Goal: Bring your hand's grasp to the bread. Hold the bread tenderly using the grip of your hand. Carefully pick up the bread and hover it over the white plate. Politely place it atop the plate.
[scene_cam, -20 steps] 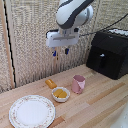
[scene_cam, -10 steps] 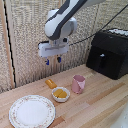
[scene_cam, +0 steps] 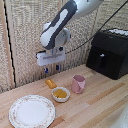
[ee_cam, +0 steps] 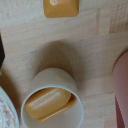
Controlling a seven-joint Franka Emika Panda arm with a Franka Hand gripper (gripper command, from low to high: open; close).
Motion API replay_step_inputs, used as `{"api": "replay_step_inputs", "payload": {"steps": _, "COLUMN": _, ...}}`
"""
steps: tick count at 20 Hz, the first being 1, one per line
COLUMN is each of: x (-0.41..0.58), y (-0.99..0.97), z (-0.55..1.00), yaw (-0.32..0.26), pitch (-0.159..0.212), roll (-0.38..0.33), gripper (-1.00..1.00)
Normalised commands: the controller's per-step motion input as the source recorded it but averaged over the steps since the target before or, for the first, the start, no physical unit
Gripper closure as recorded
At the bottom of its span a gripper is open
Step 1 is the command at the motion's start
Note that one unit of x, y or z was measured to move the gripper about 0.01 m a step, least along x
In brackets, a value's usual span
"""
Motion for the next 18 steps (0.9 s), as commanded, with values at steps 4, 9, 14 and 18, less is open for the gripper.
{"api": "replay_step_inputs", "payload": {"steps": 4, "x": 0.158, "y": -0.01, "z": -0.42, "yaw": 0.000, "pitch": 0.004, "roll": 0.000, "gripper": -1.00}}
{"api": "replay_step_inputs", "payload": {"steps": 9, "x": 0.241, "y": -0.01, "z": -0.41, "yaw": 0.000, "pitch": 0.000, "roll": 0.000, "gripper": -1.00}}
{"api": "replay_step_inputs", "payload": {"steps": 14, "x": 0.237, "y": 0.00, "z": -0.34, "yaw": 0.000, "pitch": -0.001, "roll": 0.000, "gripper": -1.00}}
{"api": "replay_step_inputs", "payload": {"steps": 18, "x": 0.194, "y": 0.00, "z": -0.15, "yaw": 0.000, "pitch": 0.011, "roll": -0.016, "gripper": 1.00}}
